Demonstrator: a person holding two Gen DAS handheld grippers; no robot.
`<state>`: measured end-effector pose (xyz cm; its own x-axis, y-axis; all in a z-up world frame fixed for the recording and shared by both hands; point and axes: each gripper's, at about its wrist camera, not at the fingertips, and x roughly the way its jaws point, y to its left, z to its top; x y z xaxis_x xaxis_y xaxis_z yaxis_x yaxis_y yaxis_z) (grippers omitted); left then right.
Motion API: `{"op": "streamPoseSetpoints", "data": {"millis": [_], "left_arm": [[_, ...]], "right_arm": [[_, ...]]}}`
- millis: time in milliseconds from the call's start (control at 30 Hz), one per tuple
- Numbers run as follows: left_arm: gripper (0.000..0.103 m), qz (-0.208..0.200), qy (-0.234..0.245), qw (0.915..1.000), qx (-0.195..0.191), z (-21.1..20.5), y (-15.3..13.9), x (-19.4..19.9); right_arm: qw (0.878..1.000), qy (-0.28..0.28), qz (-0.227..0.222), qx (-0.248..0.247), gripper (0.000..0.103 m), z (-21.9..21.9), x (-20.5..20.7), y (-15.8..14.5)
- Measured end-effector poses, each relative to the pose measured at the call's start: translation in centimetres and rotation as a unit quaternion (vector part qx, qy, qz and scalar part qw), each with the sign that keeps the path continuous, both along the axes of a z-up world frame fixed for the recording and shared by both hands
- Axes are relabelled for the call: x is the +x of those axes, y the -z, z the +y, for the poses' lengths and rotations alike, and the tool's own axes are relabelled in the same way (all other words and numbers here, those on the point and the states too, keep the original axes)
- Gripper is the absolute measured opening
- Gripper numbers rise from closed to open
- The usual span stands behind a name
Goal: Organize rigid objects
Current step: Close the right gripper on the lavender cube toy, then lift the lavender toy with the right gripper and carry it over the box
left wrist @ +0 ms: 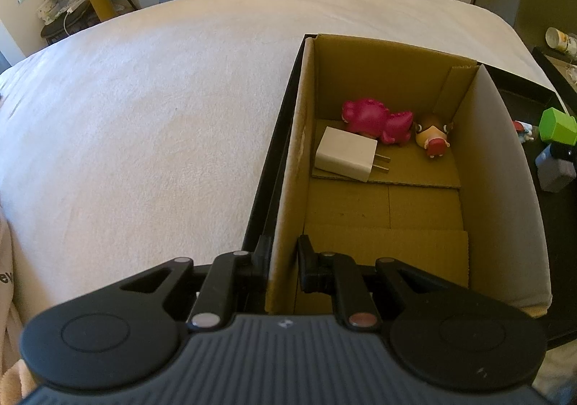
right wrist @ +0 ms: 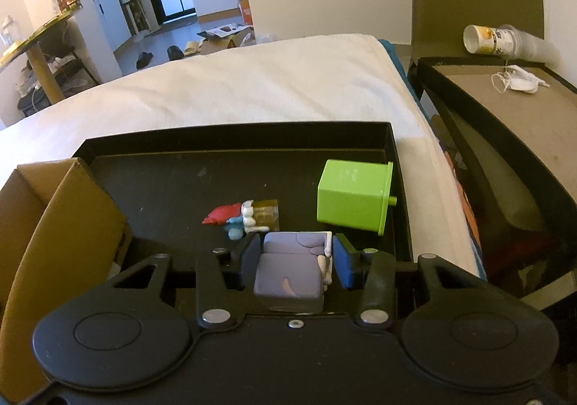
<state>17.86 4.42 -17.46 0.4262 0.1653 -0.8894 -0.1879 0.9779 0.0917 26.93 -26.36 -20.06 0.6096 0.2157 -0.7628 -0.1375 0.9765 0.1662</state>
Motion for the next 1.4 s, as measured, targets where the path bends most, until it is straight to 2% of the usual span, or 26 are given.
{"op": "streamPoseSetpoints", "data": {"millis": [667, 800, 867, 967, 1400], "left_arm": [[0.013, 0.003, 0.004, 1.0, -0.006, 0.3, -0.2, 0.1], [0.013, 0.003, 0.004, 1.0, -0.007, 0.3, -0.2, 0.1], [0.013, 0.003, 0.005, 1.0, -0.008, 0.3, -0.2, 0.0], [0.013, 0.002, 0.006, 0.9999, -0.008, 0.3, -0.2, 0.0], [0.013, 0.003, 0.005, 0.9999, -0.014, 0.5, -0.1, 0.0]], "right_arm": [[0.997, -0.042, 0.062, -0.036, 0.044, 2.2, -3.8, -0.8], [0.994, -0.042, 0.098, -0.033, 0.043, 2.3, -3.8, -0.3], [0.992, -0.051, 0.1, -0.054, 0.043, 2.9, -3.8, -0.3], [0.991, -0.052, 0.115, -0.051, 0.042, 3.3, -3.5, -0.6], [0.993, -0.057, 0.099, -0.026, 0.042, 4.8, -3.7, -4.1]]}}
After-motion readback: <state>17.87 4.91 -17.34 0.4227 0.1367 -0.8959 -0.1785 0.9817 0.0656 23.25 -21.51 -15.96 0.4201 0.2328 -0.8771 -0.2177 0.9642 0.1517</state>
